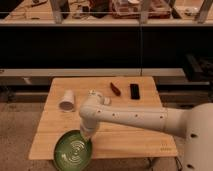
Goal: Drag the ceramic bowl in a circle
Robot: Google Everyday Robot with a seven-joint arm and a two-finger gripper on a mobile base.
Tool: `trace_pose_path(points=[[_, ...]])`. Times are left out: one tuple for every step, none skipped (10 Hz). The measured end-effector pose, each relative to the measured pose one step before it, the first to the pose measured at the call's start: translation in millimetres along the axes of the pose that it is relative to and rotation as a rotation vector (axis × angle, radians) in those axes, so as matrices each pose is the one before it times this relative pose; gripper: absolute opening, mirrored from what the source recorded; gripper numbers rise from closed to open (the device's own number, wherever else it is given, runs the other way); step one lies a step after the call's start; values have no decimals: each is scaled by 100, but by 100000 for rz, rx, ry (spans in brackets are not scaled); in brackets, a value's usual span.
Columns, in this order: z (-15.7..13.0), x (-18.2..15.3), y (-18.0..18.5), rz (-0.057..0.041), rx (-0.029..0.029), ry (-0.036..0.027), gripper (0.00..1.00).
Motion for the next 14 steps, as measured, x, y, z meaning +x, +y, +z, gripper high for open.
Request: trace_pose_path(points=[[477,1312,-1390,-2724,2539,-324,14],[450,1264,-986,-1958,2349,-276,14],[382,1624,-677,-1334,2953,136,14],[51,1191,-317,-463,2201,799,14],[-65,1099,-42,255,2156,1109,14],[-420,1298,351,1359,2579,2166,14],[-551,991,1001,3818,2717,2836,14],[-661,553,1462,5341,2717,3344,14],[-760,259,1549,5254,2251,3164,14],[-941,22,1603,4820,900,2861,14],[-717,-98,1217,3234,64,2014,14],[-845,-221,1397,3302,-716,1970,14],[-1039,-551,1719,4038,-1706,1569,14],[-683,-525,1112,2231,-1721,562,14]])
